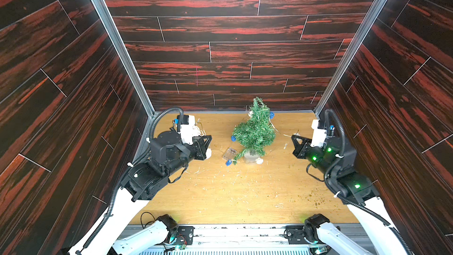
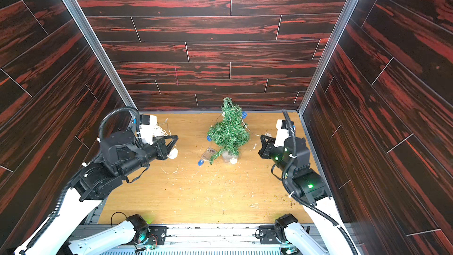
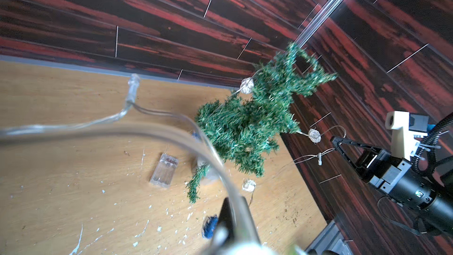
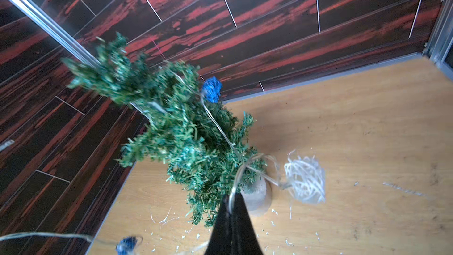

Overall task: Remove string lights from the small christmas tree
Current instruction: Remove the light string from the Christmas tree.

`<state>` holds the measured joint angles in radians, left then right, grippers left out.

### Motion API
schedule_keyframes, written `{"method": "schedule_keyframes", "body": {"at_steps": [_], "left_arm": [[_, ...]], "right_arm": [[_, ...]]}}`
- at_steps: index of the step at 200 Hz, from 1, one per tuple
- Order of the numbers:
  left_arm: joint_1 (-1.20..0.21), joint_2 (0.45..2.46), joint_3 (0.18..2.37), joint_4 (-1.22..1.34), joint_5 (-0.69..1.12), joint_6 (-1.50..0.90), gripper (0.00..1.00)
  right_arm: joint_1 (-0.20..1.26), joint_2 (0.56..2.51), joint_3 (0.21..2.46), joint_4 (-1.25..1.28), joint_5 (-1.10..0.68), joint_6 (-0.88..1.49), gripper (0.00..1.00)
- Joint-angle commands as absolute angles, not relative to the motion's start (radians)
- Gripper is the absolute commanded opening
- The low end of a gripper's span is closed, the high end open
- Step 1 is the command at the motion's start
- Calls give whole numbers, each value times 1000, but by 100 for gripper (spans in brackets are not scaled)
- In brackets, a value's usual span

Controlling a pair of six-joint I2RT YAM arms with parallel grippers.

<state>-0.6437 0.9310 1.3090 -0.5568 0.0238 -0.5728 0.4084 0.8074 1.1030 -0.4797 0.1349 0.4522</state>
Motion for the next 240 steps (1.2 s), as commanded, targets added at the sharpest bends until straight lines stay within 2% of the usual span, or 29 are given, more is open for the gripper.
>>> {"method": "schedule_keyframes", "body": {"at_steps": [1,87,154,240], "left_arm": [[-647,944,1391,-566,35,-565,0],[-646,1095,1719,-633,107,-506,0],[-647,1253,2015,-624,38,-401,0],[-645,1488,2438,-690,72,-336,0]], "right_arm": [[405,841,1208,-541,146,384,0],[375,1039,1591,-588,140,271,0],[297,1200,1818,-529,57,268,0],[198,1304,1928,-464,-69,321,0]]}}
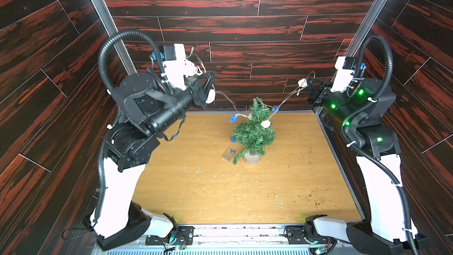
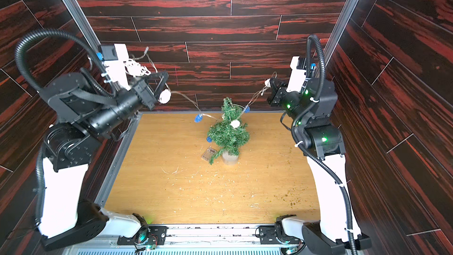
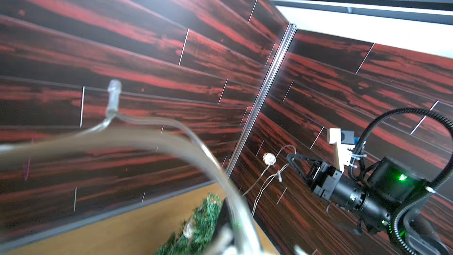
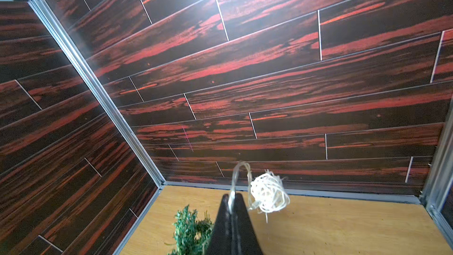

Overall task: Remove string lights from the small christmas tree
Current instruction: Remove the light string from the Christmas tree.

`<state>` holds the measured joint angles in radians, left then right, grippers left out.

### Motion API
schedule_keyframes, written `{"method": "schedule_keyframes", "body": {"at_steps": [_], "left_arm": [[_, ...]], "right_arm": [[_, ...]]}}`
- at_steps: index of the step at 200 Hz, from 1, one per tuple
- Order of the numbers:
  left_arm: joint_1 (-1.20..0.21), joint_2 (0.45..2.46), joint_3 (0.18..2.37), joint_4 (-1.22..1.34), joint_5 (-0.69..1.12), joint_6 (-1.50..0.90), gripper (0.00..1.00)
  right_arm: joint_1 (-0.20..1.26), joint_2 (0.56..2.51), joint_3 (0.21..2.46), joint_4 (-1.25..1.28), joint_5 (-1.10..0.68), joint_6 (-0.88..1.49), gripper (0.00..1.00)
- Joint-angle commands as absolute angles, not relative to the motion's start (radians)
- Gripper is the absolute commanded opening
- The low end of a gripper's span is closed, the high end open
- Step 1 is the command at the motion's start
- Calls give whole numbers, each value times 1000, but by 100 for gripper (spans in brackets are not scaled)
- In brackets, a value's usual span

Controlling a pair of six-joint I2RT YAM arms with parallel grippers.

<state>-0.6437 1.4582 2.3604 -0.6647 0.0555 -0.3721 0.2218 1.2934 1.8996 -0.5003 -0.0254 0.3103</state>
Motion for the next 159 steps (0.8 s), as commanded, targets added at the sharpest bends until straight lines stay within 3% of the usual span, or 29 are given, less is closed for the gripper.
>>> {"method": "schedule_keyframes", "body": {"at_steps": [1,38,90,159], "left_arm": [[-645,1490,2441,-691,73,-336,0],[-645,1564,2586,-716,126,-356,0],[-645,1564,2558,-653,241,-424,0],[-638,1624,2634,-631,81,-340,0]], "right_arm": [[197,1304,1927,-464,-70,321,0],[148,1301,1937,-441,-103,331,0],[126,1274,1896,-397,-151,321,0],[91,1351,2010,-318,-223,394,0]]}}
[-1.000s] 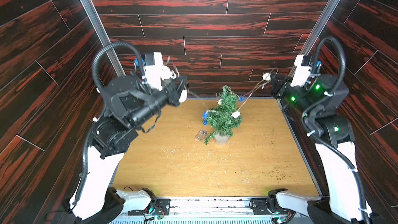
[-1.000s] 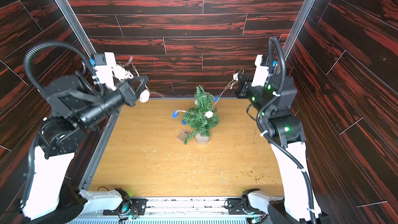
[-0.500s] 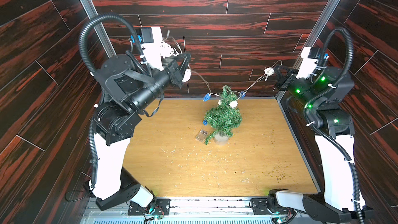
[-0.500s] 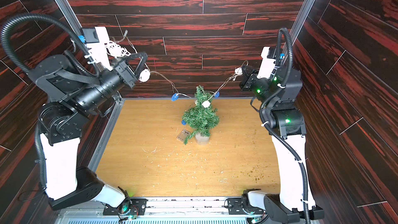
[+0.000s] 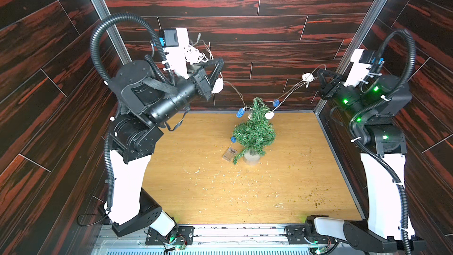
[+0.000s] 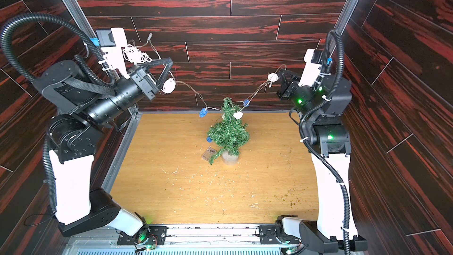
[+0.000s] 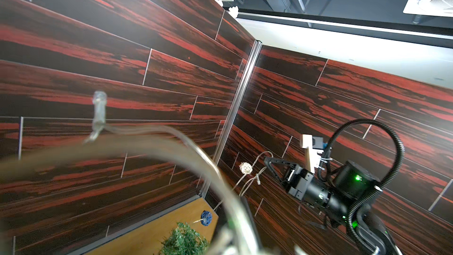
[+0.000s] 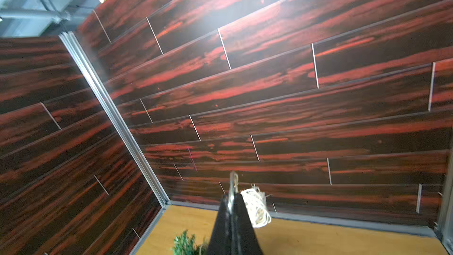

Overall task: Remove string lights from the small christmas tree
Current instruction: Remove the light string from the Christmas tree.

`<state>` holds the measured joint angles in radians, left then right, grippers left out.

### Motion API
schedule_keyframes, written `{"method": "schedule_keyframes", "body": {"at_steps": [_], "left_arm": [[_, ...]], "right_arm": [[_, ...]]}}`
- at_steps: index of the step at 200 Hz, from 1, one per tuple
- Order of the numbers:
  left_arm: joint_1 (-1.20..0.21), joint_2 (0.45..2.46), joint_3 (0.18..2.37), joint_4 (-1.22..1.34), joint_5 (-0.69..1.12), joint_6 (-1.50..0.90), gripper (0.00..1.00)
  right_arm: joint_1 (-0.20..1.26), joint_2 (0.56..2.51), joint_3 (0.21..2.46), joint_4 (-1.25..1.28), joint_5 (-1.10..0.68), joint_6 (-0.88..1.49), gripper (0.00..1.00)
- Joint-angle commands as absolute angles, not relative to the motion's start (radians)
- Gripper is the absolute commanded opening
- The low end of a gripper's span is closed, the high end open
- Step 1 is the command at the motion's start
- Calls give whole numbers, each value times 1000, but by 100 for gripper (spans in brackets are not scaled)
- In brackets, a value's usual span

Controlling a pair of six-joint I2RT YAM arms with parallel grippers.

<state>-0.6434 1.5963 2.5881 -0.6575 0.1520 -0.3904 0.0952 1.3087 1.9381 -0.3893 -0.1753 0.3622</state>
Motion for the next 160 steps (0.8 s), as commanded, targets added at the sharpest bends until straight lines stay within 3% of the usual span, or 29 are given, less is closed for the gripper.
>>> {"method": "schedule_keyframes", "body": {"at_steps": [1,44,91,160], "left_arm": [[-638,1627,2636,-631,78,-338,0],[-562,1669,2681,-584,4,-321,0],[-432,1706,2679,-496,41,-430,0],[-270,1766,2580,-499,13,-464,0]], "right_arm": [[92,1354,2012,-316,-225,395,0],[89,1473,2184,-293,-255,428,0],[83,1591,2341,-271,-259,452,0],[81,1763,2338,-78,-380,591,0]]}}
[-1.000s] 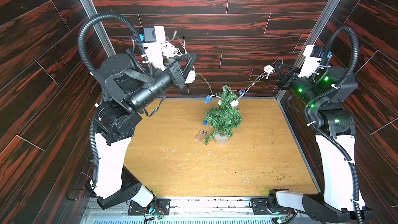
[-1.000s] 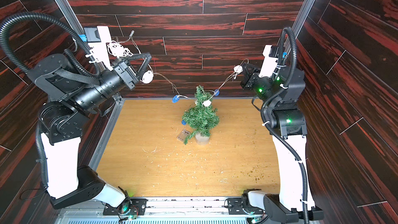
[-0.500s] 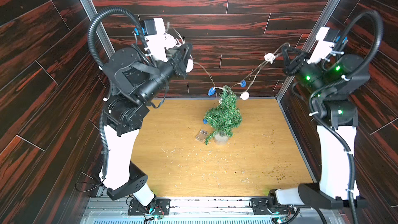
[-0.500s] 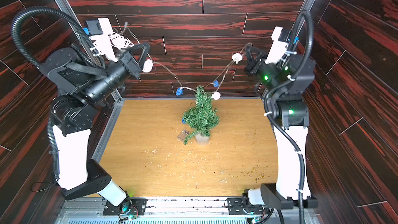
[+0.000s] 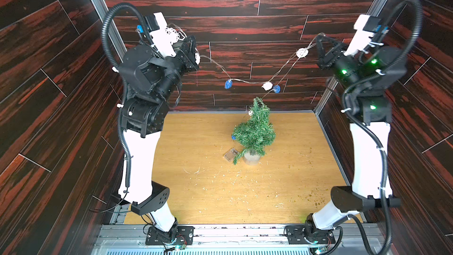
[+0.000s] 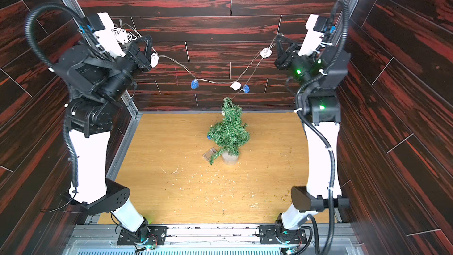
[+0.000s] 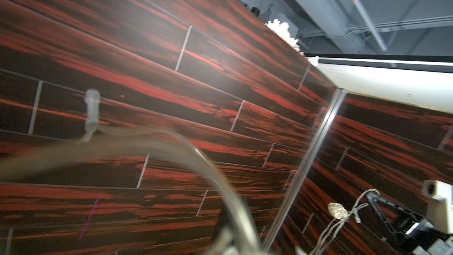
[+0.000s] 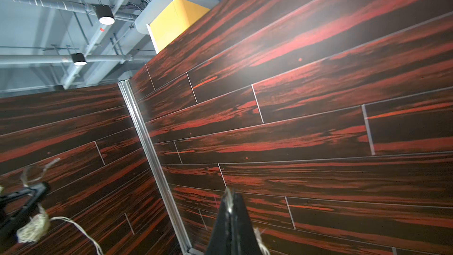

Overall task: Remove string lights from the small christmas tree
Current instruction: Remove the light string from the Christmas tree.

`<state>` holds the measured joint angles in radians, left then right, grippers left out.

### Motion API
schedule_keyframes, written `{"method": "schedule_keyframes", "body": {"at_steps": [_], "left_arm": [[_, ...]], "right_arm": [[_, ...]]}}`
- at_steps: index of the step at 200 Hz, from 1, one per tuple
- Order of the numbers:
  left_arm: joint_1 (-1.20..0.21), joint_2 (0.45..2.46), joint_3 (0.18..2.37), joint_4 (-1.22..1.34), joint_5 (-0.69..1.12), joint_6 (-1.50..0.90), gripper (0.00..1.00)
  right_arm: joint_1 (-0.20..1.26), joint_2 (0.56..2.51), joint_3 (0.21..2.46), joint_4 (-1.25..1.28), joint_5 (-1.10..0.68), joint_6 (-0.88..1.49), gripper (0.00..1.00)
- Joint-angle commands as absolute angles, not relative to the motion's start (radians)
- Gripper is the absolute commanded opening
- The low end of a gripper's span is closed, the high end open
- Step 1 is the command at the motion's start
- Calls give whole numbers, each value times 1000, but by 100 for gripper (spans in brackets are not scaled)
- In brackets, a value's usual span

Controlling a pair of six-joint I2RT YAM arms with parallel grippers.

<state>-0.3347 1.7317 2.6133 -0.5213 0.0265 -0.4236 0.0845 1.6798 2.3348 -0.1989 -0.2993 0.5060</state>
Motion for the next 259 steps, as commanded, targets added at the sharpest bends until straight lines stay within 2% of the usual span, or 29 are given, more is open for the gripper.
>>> {"method": "schedule_keyframes", "body": {"at_steps": [1,40,80,120,157,199,259], "left_arm": [[-267,1772,2579,-499,14,-466,0],[-201,1842,2549,-517,53,-509,0],[-184,1795,2340,-474,46,-450,0],[-184,1669,1944,-135,194,-431,0],[-191,1709,1819,98,410,-577,0],[-249,1737,1731,333,510,-635,23],[-306,1817,1800,320,596,-635,31]], "right_arm": [[82,1766,2337,-72,-382,596,0],[94,1913,2338,168,-457,799,0],[173,2103,2569,95,-475,825,0],[274,2196,2647,71,-465,774,0],[320,2224,2646,48,-490,749,0],[355,2222,2635,-5,-484,701,0],[377,2220,2614,-12,-457,704,0]]}}
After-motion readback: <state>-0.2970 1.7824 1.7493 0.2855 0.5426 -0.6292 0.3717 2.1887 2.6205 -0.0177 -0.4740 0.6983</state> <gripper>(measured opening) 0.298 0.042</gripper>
